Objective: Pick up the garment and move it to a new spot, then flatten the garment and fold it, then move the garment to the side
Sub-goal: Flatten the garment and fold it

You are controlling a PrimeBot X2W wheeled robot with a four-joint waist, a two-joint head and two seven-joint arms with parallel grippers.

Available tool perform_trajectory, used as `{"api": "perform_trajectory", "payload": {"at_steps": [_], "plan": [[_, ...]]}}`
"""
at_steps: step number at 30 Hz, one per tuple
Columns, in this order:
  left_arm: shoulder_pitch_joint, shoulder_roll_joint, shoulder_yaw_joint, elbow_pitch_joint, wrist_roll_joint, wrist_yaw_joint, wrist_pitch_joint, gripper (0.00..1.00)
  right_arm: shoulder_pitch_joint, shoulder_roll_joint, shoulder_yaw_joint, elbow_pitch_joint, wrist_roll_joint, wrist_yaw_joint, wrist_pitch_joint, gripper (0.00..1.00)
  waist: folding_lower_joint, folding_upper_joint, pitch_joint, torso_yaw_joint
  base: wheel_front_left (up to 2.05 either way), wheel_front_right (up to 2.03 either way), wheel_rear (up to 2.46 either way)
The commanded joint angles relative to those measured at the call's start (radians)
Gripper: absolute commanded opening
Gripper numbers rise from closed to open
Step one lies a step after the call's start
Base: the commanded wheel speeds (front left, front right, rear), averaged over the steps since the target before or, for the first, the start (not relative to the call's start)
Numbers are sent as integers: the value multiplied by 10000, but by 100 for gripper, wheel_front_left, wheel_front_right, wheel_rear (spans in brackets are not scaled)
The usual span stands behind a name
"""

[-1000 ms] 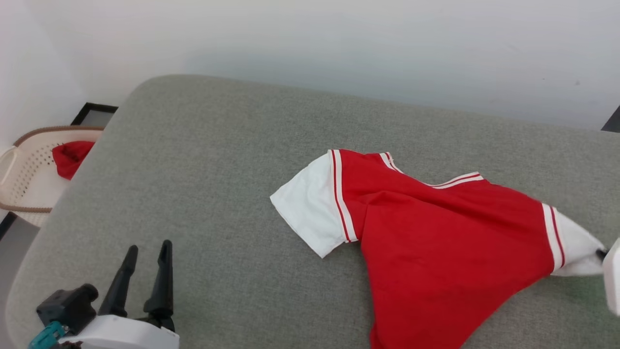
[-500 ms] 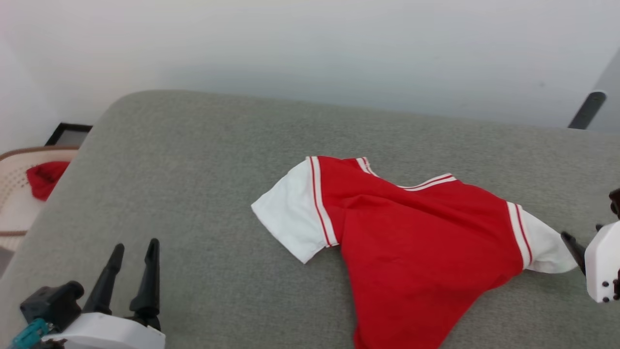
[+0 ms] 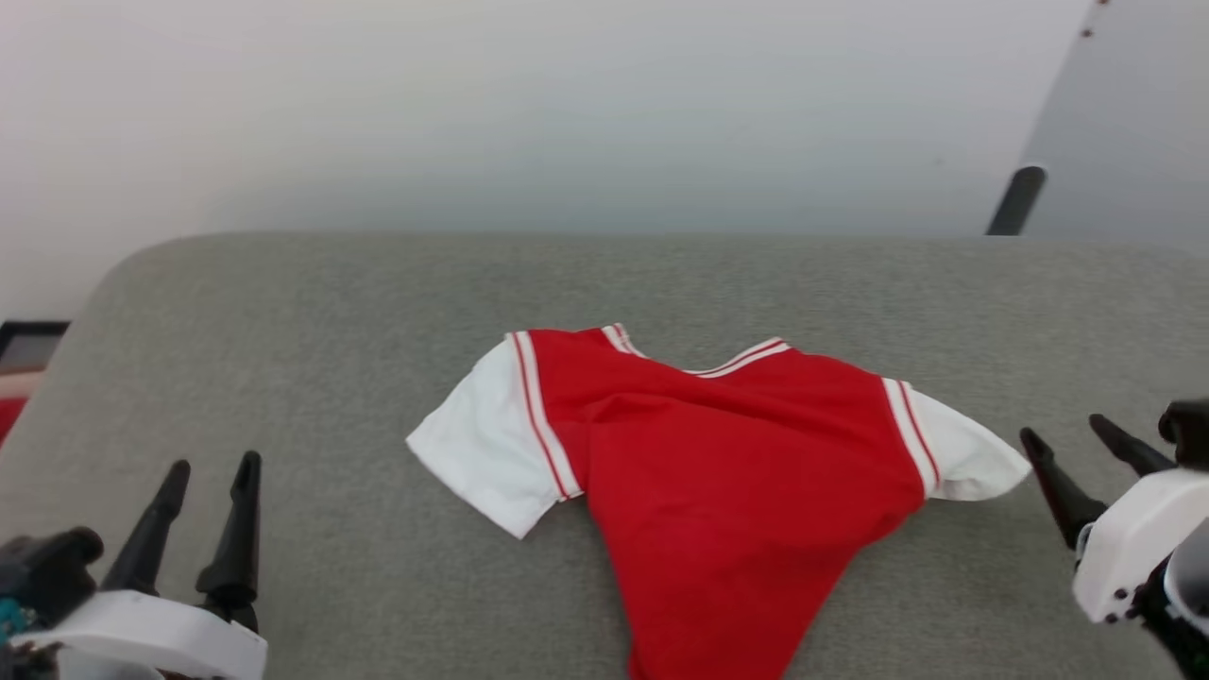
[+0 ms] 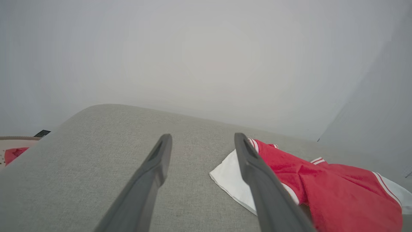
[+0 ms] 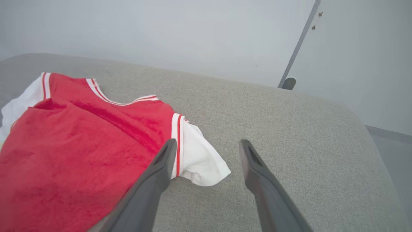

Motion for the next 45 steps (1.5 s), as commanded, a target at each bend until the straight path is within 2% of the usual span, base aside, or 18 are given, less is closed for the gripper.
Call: {"api": "perform_trajectory", "payload": {"at_steps": [1,6,10,15,16,17,18,26,33,45], "plan": [[-7,75,76,-68,-101,42,86,100,274,246,-142,-280,-87,-10,-183,100,0,0,-129,-484,0,0,0],[-225,400,246,-224,-319,85,554,100,934,1034,-445,-1127,-555,-10,-830,100,0,0,-61,-993,0,0,0],[-455,625,242,-253,-526,-2,1034,100,1164,1382,-600,-1433,-743,-10,-1110,100,0,0,17,-1213,0,0,0],[-1428,1348,-12,156,-1223,-188,2980,100,1302,1754,-632,-1784,-843,-10,-1193,100,0,0,337,-1514,0,0,0],[-1428,1348,-12,156,-1223,-188,2980,100,1302,1754,-632,-1784,-843,-10,-1193,100,0,0,337,-1514,0,0,0],[-1954,1551,-107,442,-1586,-147,3864,100,1224,1792,-634,-1894,-826,-10,-1192,100,0,0,522,-1594,0,0,0],[-1954,1551,-107,442,-1586,-147,3864,100,1224,1792,-634,-1894,-826,-10,-1192,100,0,0,522,-1594,0,0,0],[-3921,2283,-824,1852,-2351,121,7075,100,897,1863,-653,-2200,-693,-10,-1246,100,0,0,1496,-1894,0,0,0],[-5240,2367,-1583,3015,-2175,123,8444,100,693,1880,-709,-2403,-609,-10,-1231,100,0,0,2339,-2049,0,0,0],[-6414,1970,-2325,4902,-1903,121,9248,100,378,1809,-695,-2490,-690,-10,-1214,100,0,0,3084,-2006,0,0,0]]}}
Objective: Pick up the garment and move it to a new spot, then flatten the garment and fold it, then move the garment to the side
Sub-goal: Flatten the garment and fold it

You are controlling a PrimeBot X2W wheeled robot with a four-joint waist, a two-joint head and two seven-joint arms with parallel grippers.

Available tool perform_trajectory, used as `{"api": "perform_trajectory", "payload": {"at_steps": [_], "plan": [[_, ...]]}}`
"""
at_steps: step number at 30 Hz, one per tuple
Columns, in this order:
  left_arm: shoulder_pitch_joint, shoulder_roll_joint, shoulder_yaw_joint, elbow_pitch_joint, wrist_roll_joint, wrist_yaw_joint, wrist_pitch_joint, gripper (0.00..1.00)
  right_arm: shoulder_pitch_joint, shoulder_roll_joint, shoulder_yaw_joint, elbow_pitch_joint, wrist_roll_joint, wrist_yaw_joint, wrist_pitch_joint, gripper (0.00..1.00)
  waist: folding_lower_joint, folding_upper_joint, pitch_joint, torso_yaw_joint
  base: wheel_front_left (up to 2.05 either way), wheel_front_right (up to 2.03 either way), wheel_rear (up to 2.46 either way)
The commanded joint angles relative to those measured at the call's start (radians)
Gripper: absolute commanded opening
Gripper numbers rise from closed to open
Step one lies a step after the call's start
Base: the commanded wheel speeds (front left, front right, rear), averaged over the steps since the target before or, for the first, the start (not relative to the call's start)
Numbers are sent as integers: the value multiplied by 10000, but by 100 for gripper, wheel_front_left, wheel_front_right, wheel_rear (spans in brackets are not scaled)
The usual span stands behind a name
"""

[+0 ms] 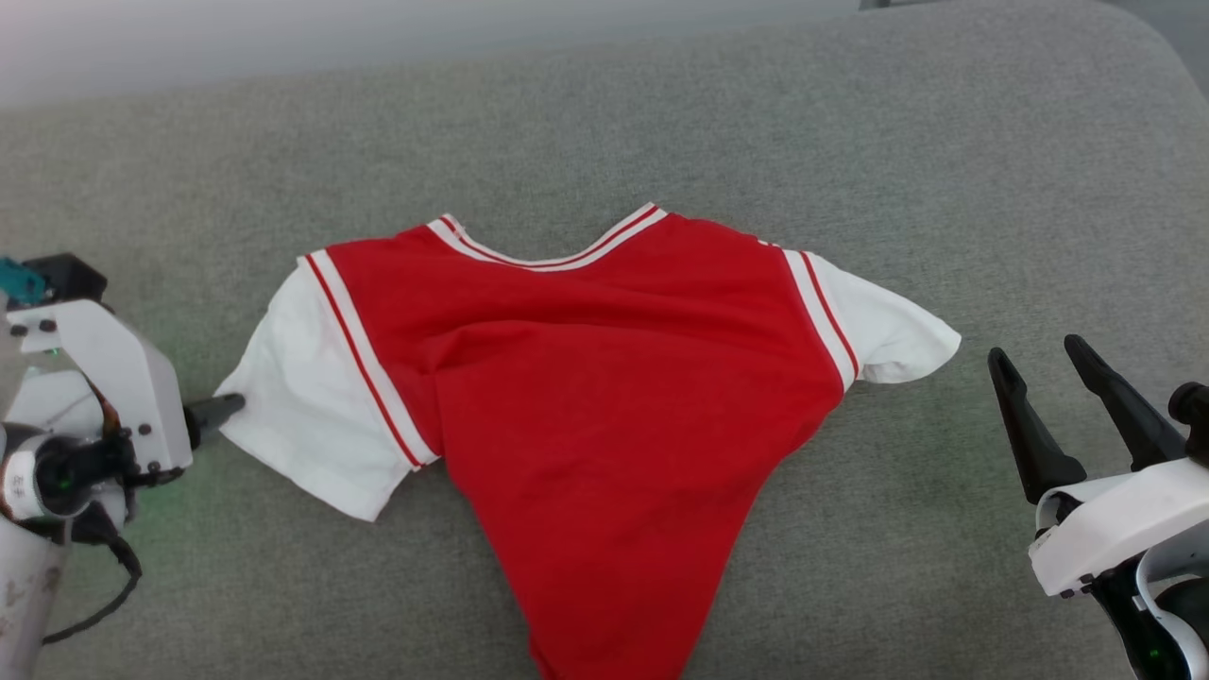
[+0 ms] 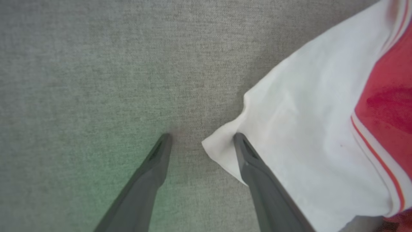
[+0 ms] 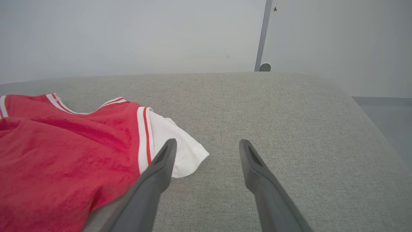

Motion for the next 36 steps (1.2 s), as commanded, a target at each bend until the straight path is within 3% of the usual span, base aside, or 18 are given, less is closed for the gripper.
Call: {"api": "perform_trajectory", "payload": {"at_steps": [1,9,11,12,13,14,25,36], "plan": [[-37,-46,-72,132,100,-67,21,100,-48,-38,0,-37,-39,-10,24,100,0,0,73,38,0,0,0],[-159,-560,-305,910,-160,46,419,100,-193,-60,10,-103,-51,-10,147,100,0,0,178,171,0,0,0],[-138,-687,-388,978,-234,100,621,95,-195,-73,8,-103,-11,-10,229,100,0,0,173,207,0,0,0],[-133,-772,-397,1005,-325,133,770,66,-204,-85,6,-109,1,-10,265,100,0,0,169,224,0,0,0],[-133,-804,-497,958,-309,31,892,22,-224,-81,2,-105,46,-10,328,100,0,0,164,239,0,0,0],[-148,-822,-551,923,-305,-7,969,0,-244,-92,8,-99,82,-10,401,100,0,0,163,257,0,0,0],[-617,-1027,-646,747,-295,-187,809,0,-1583,-798,486,220,1036,-8,2431,100,0,0,328,555,0,0,0],[-1124,-1466,-894,856,-209,-429,598,0,-4161,-1857,1357,2096,2173,-8,4698,100,0,0,614,1201,0,0,0]]}}
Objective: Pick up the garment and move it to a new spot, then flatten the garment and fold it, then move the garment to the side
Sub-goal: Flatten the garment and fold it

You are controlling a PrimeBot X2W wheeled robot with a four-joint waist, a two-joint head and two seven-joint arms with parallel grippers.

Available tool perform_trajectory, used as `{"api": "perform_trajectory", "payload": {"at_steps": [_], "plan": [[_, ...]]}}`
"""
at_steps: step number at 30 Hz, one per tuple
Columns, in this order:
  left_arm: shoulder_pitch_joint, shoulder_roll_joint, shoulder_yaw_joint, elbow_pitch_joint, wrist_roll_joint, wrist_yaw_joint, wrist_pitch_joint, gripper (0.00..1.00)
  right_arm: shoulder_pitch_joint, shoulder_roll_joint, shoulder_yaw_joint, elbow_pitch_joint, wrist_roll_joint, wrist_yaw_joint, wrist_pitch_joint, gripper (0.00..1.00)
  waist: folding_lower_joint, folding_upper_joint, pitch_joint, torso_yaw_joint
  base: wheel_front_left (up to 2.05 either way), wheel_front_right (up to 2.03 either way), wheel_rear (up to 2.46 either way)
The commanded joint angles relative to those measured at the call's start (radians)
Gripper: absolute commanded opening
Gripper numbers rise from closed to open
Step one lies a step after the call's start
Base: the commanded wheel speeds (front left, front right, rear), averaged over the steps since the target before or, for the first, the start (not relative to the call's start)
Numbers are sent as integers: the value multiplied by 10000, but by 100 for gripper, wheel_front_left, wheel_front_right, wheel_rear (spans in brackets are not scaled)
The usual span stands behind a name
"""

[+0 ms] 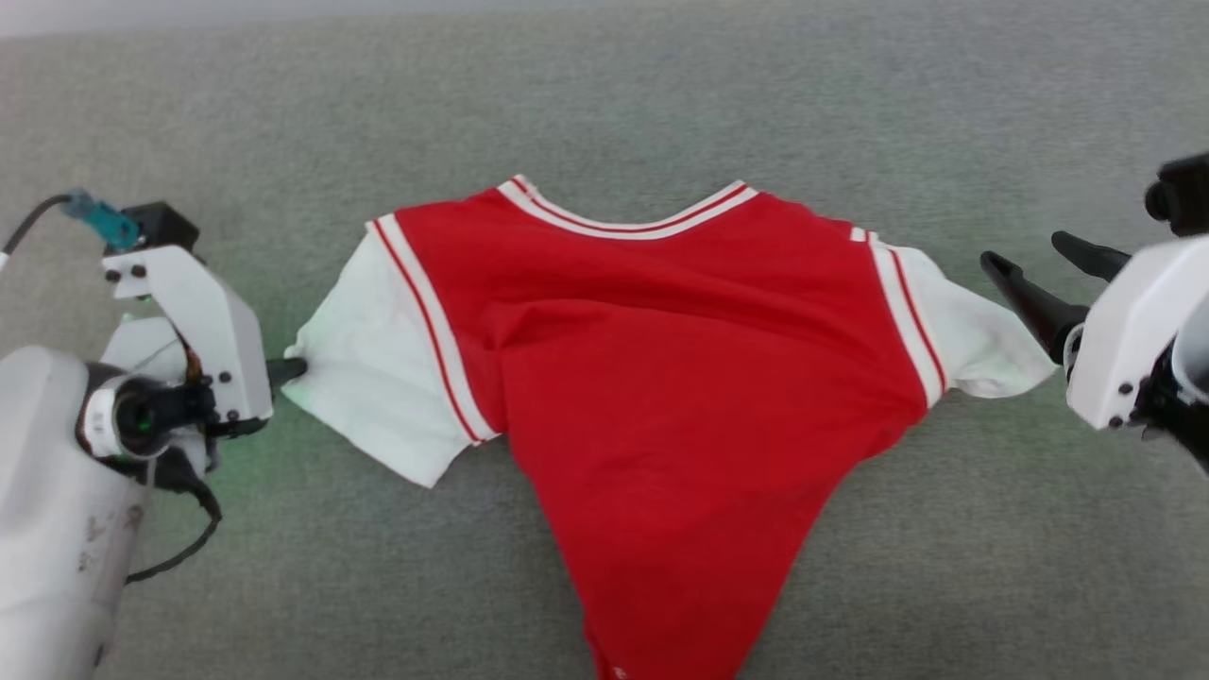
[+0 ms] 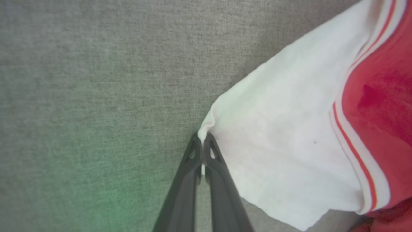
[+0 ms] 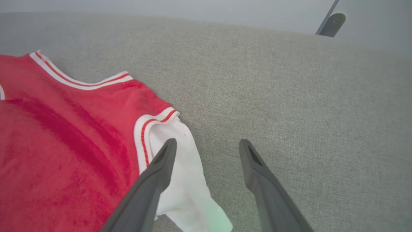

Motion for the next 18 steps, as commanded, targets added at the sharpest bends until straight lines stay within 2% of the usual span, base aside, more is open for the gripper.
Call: {"api": "perform_trajectory", "payload": {"at_steps": [1,8,18], "plan": [[121,-293,-217,152,45,-77,-8,0,-280,-105,124,276,221,-6,210,100,0,0,117,178,0,0,0],[-172,-574,-365,443,92,-338,-230,0,-1133,-458,889,1677,836,-6,1216,100,0,0,308,537,0,0,0],[-517,-795,-477,891,115,-520,-418,0,-1677,-516,1814,2727,1443,-6,2131,100,0,0,498,778,0,0,0]]}}
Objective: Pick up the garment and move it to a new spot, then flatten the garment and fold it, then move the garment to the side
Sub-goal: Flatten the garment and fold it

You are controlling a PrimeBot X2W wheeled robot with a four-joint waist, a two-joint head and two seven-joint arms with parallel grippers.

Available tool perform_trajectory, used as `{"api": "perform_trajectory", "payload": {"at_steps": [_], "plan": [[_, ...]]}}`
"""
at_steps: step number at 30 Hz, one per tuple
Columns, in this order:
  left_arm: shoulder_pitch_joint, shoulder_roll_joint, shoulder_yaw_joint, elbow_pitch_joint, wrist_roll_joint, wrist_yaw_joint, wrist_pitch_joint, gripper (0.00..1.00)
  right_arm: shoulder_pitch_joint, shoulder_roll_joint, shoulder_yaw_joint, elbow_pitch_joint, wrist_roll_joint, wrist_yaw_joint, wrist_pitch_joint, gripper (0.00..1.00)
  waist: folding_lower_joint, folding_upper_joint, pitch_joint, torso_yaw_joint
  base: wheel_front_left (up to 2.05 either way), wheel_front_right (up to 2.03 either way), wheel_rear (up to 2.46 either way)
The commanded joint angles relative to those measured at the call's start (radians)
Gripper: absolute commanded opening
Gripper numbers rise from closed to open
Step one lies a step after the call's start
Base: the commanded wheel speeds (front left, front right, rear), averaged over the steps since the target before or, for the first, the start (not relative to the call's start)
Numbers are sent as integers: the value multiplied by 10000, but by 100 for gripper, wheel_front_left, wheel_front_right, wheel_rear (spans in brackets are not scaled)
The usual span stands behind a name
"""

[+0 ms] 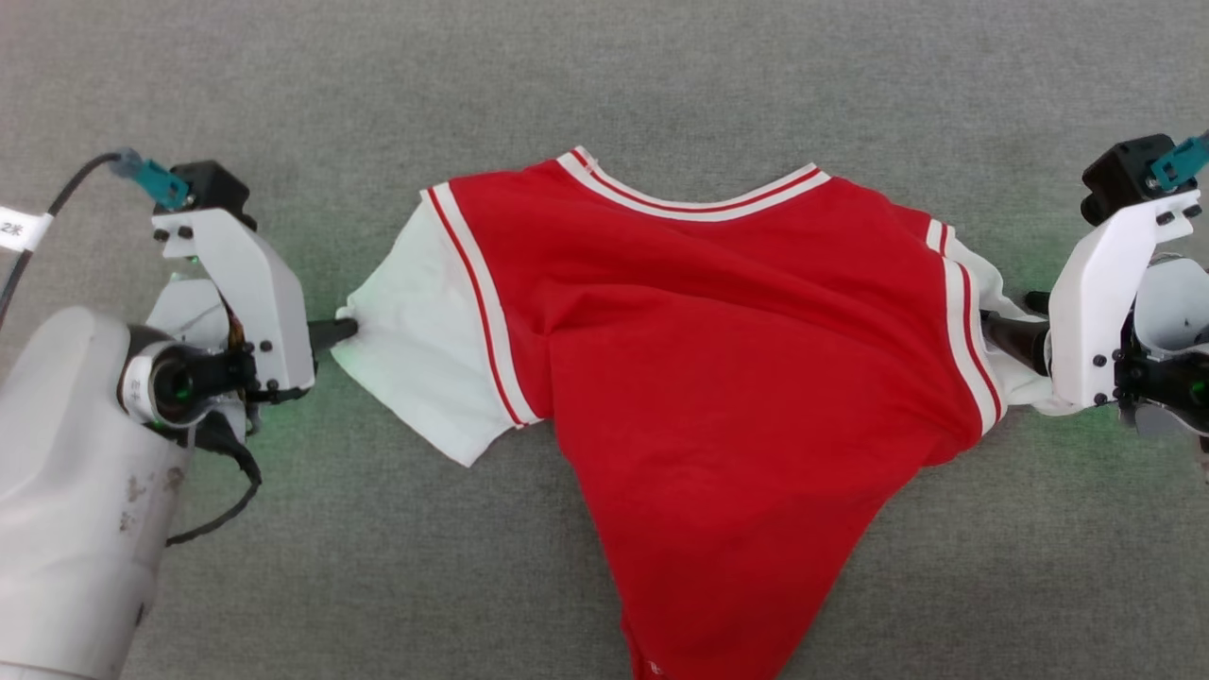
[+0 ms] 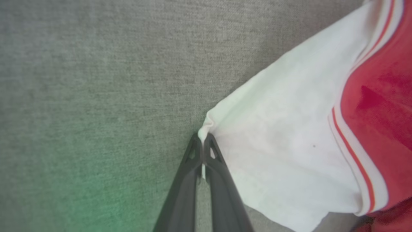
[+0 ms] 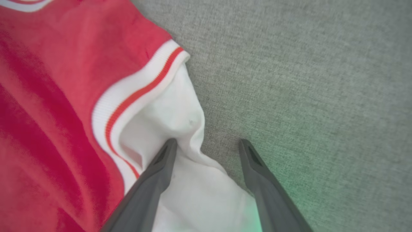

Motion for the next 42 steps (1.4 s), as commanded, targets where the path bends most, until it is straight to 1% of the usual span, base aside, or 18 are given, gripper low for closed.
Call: {"api": "perform_trajectory", "payload": {"at_steps": [1,3,4,5,6,9,16,20,27,33,37,42], "plan": [[253,-207,-195,277,80,25,-36,0,28,59,135,136,24,-6,72,100,0,0,35,30,0,0,0],[186,-245,-222,358,88,0,-67,0,10,140,429,401,222,-3,290,100,0,0,66,63,0,0,0],[163,-273,-233,397,86,-22,-91,0,-6,137,634,501,240,0,395,95,0,0,77,81,0,0,0],[137,-294,-247,438,88,-28,-106,0,-24,113,819,589,275,0,470,11,0,0,89,94,0,0,0],[116,-315,-262,482,94,-40,-129,0,-19,98,1028,635,374,1,571,0,0,0,99,102,0,0,0],[63,-374,-310,621,107,-78,-153,0,-241,-147,1296,854,377,1,382,0,0,0,109,118,0,0,0],[-188,-378,-316,925,97,-139,-166,0,-1148,-238,1336,1262,595,-6,-138,0,0,0,-361,49,0,0,0],[-603,-307,-332,1027,182,-182,-177,0,-1579,-188,1428,1415,747,-6,-539,0,0,0,-1010,43,0,0,0],[-1490,-269,-522,1220,560,-217,-338,0,-2533,-16,1937,1643,743,-6,-1691,0,0,0,-2376,65,0,0,0],[-2508,-328,-590,1467,990,-141,-887,0,-3616,169,2835,2025,296,-6,-3170,0,0,0,-3331,29,0,0,0],[-3148,-383,-582,1725,1181,-230,-1415,0,-4382,477,3305,2637,95,-6,-4458,0,0,0,-3829,-37,0,0,0],[-3942,-329,-544,1988,1481,-341,-2297,0,-5372,765,3823,3556,-156,-6,-6108,0,0,0,-4134,-68,0,0,0]]}}
